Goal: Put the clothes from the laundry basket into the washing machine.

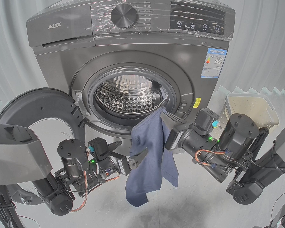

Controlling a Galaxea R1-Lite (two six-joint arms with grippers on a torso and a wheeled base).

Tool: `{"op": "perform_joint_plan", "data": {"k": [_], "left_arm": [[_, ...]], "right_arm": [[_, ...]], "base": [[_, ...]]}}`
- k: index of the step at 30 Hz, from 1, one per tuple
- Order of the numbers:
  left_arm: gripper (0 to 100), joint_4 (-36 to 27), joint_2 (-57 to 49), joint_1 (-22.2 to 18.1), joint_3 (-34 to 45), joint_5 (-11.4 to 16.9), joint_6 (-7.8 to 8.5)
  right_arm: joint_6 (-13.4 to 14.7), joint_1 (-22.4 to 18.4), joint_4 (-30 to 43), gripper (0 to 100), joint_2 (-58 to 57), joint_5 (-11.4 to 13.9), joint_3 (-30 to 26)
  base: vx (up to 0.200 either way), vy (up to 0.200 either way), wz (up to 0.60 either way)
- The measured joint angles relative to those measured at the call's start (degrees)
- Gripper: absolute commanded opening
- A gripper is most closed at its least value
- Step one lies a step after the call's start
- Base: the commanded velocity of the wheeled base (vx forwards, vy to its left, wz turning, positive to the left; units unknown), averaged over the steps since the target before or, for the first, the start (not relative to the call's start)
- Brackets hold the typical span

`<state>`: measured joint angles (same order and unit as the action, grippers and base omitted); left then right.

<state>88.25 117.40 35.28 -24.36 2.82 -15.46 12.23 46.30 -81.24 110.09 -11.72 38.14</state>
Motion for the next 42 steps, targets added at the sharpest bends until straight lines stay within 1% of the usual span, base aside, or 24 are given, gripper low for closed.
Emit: {"op": "perform_joint_plan", "data": {"k": [5, 20, 31, 40, 42], "left_arm": [[100, 0.0, 1.6, -0.7, -0.1, 0.0, 0.09], [100, 0.0, 9.0, -5.3, -0.9, 0.1, 0.29], [100, 0.0, 13.8, -5.4, -1.7, -0.1, 0.88], [100, 0.1, 17.7, -5.0, -5.4, -0.4, 0.95], [100, 0.1, 18.7, -4.9, -6.4, -0.4, 1.39]], "right_arm": [[0.0, 0.1, 0.0, 0, -1.4, 0.2, -1.4], [-0.2, 0.4, 0.0, 0, -6.9, 0.8, -5.3], [-0.3, 1.8, -0.1, 0, -9.4, 1.3, -6.6], [-0.4, 3.1, -0.1, 0, -10.4, 1.4, -6.8], [-0.4, 3.3, -0.1, 0, -10.5, 1.5, -6.8]], "base": [[0.0, 0.0, 0.0], [0.0, 0.0, 0.0], [0.0, 0.0, 0.0], [0.0, 0.0, 0.0], [0.0, 0.0, 0.0]]}}
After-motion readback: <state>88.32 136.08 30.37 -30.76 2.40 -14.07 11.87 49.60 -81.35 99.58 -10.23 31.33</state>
